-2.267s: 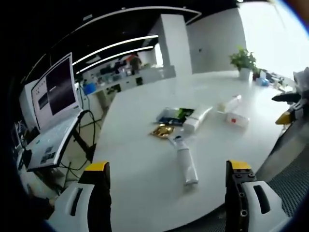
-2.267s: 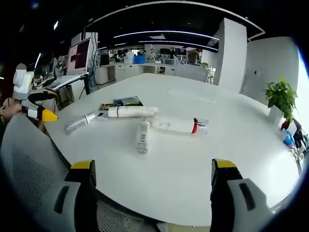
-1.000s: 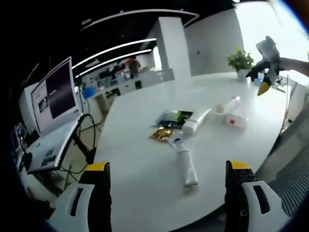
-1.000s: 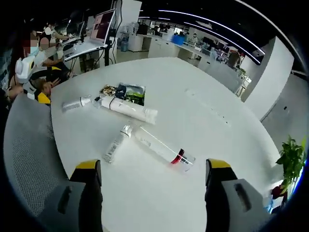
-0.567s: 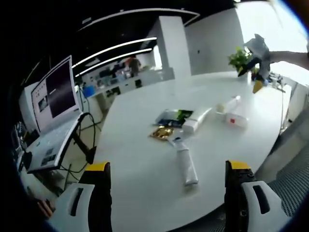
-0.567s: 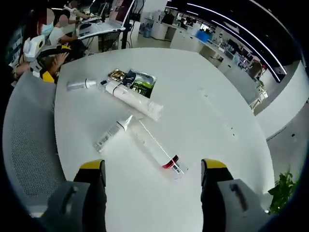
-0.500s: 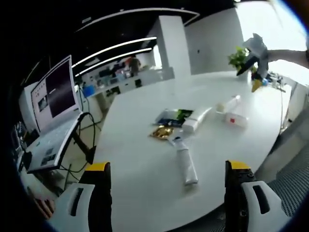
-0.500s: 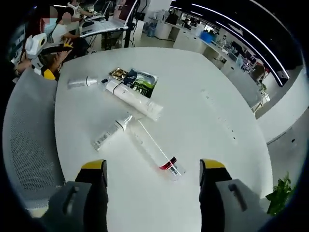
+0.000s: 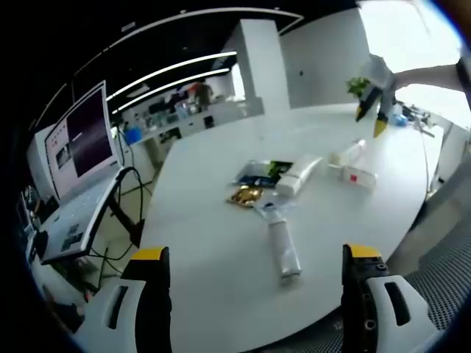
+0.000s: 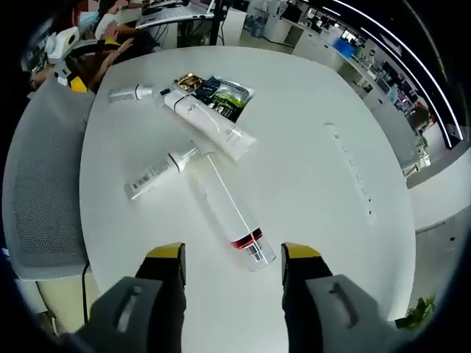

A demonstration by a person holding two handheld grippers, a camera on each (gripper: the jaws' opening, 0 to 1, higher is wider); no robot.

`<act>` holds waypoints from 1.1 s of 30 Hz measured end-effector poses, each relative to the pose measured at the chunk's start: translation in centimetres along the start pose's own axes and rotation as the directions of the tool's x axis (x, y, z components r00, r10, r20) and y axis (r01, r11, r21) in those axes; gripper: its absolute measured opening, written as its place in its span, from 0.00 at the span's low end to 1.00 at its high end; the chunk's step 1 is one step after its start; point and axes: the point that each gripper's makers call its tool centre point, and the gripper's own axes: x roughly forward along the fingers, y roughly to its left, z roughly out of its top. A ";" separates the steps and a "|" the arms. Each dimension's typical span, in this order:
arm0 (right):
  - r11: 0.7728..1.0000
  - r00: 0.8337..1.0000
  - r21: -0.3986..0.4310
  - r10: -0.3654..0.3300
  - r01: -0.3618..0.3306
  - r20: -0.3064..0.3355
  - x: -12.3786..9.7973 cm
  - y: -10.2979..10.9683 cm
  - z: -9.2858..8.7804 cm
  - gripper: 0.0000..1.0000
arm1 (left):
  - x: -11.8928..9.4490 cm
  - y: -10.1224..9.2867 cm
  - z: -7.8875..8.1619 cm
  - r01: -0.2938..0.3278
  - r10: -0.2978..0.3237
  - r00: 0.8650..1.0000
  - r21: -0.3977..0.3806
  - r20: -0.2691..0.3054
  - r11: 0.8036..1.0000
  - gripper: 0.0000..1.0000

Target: Arrange the skincare products in the storage area until every visible bottle or jar stands upright without overlapping.

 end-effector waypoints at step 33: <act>0.982 0.969 -0.125 0.116 -0.145 -0.219 6.7 -3.4 -5.3 0.38 | 0.2 0.4 -0.7 -0.015 0.015 0.999 0.001 -0.036 1.000 0.93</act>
